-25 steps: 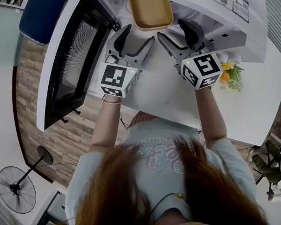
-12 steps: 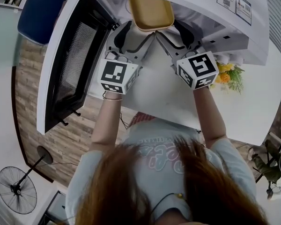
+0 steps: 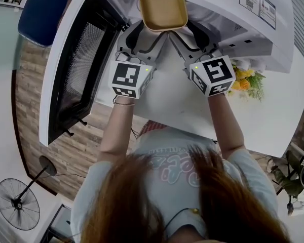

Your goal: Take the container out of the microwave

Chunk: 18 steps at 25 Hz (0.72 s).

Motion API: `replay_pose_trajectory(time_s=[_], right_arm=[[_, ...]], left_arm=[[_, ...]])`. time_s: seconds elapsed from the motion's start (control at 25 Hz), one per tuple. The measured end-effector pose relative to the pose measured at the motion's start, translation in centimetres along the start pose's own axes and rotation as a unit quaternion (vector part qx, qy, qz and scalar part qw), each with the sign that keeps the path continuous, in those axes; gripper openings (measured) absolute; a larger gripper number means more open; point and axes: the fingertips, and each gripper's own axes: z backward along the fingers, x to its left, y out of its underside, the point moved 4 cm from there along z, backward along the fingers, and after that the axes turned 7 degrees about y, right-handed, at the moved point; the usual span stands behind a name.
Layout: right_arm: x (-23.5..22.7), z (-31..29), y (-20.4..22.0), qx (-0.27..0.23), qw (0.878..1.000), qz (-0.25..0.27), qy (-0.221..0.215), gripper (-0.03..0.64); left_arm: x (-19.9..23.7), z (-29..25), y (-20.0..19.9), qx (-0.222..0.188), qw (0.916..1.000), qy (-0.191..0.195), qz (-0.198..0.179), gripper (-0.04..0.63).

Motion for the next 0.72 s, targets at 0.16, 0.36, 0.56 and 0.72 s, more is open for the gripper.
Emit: replay_pose_trajectory(time_s=[0.16,0.36,0.56,0.72], right_arm=[[-0.05,-0.1,-0.09,-0.004,1.0,-0.005,0.006,0.202],[0.13,-0.21,-0.16,-0.008,1.0,-0.007,0.007,0.198],[0.53,-0.11,-0.6,-0.019,1.0,-0.001,0.013,0.193],[0.83,0.28,-0.72,-0.018,1.0,0.005,0.025,0.19]], left_arm=[[0.07,-0.07,-0.07,-0.006,0.9999,-0.01,0.006,0.258],[0.1,0.15,-0.13,-0.012,0.9995,-0.026,0.009,0.25],[0.04,0.49,-0.38,-0.021,0.9993,-0.029,0.015,0.247],[-0.09,0.79,-0.49,-0.024,0.999,-0.031,0.022,0.244]])
